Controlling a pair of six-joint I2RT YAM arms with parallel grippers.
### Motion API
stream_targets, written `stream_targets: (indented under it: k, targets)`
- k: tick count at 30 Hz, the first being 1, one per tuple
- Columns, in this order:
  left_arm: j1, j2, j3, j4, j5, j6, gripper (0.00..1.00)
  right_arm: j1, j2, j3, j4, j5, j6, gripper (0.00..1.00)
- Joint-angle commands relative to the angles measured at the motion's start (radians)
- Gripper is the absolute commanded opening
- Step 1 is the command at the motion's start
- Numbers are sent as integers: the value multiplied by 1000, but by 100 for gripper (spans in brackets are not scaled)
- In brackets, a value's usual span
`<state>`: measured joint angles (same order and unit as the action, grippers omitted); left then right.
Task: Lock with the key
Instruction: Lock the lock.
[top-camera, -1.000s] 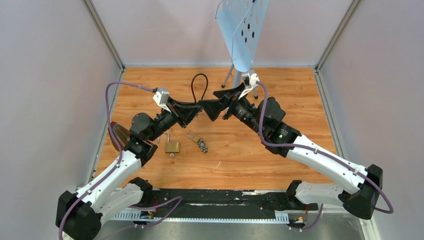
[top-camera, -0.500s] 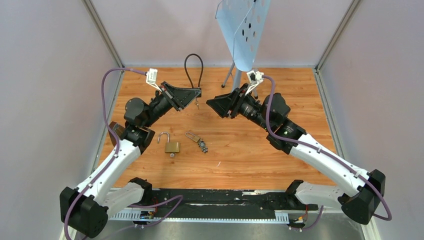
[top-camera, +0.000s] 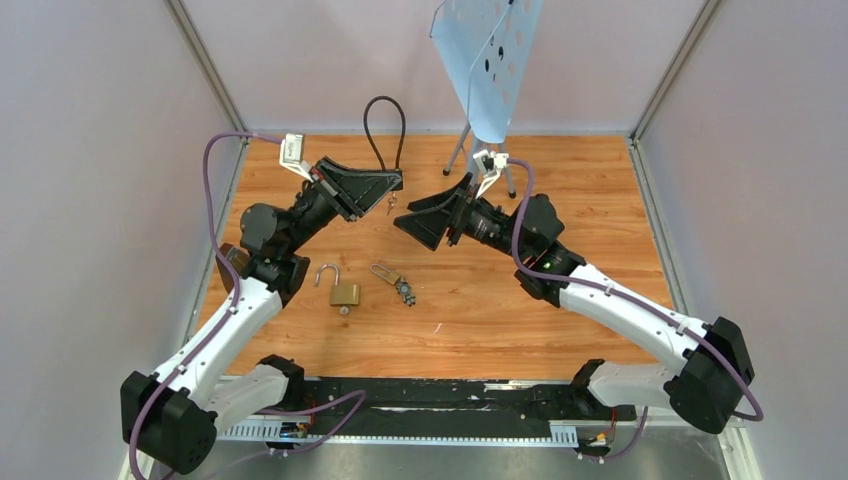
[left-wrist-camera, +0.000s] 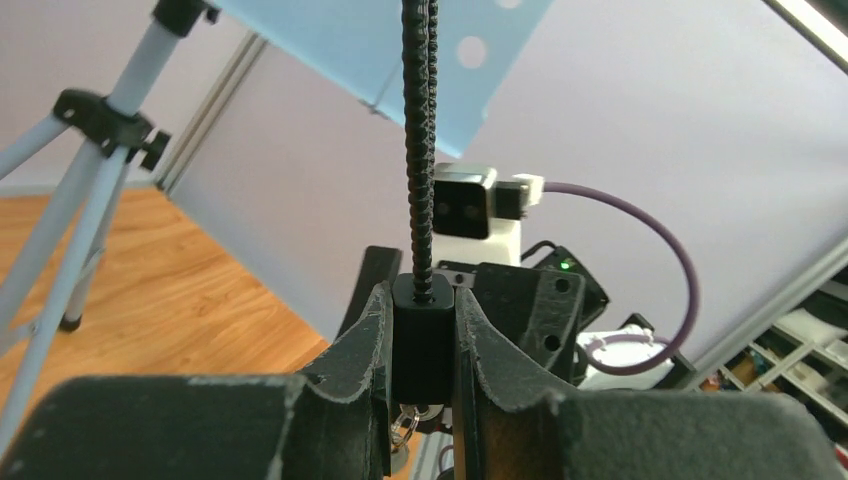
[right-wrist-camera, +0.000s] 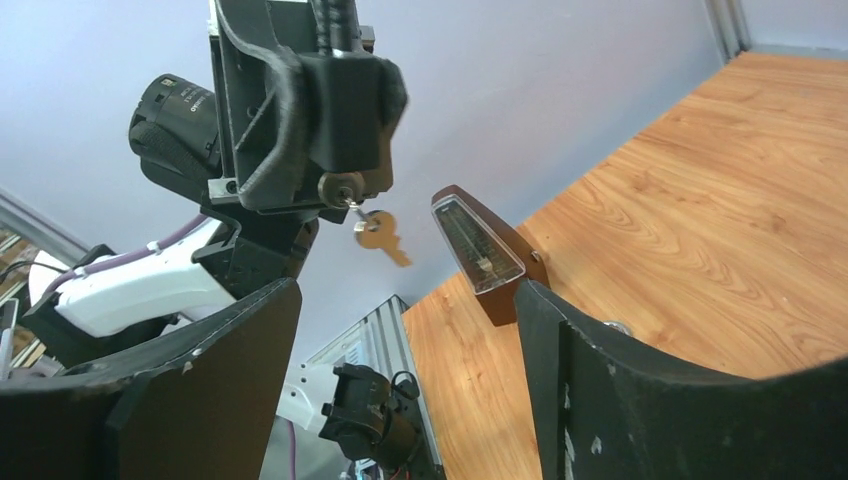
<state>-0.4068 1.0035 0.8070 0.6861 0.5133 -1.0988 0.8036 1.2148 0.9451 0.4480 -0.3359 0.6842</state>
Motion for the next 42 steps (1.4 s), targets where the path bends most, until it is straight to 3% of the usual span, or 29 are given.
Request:
stream_targets:
  k: [1, 5, 9, 15, 23, 26, 29, 32, 39, 42]
  targets:
    - [2, -12, 15, 201, 53, -19, 0, -3, 2, -6, 167, -63, 18, 79]
    - [2, -16, 2, 232, 60, -18, 0, -3, 5, -13, 194, -60, 26, 78]
    - [2, -10, 4, 254, 73, -19, 0, -1, 26, -17, 227, -87, 52, 67]
    - [2, -9, 0, 261, 84, -29, 0, 5, 13, -60, 269, -62, 62, 62]
    - [2, -24, 1, 255, 38, -99, 0, 12, 31, -7, 301, -82, 98, 62]
    - [2, -39, 6, 241, 54, -121, 0, 23, 38, 4, 316, -109, 79, 77]
    - [2, -79, 15, 158, 141, -72, 0, 39, 20, -29, 331, -105, 10, 81]
    - [2, -128, -43, 106, 159, -37, 0, 56, -6, -78, 349, -110, -27, 80]
    - [2, -214, -170, 153, 232, -33, 0, 120, -20, -211, 492, -154, -44, 66]
    - [2, -227, -202, 176, 276, -30, 0, 161, -18, -229, 512, -170, -83, 66]
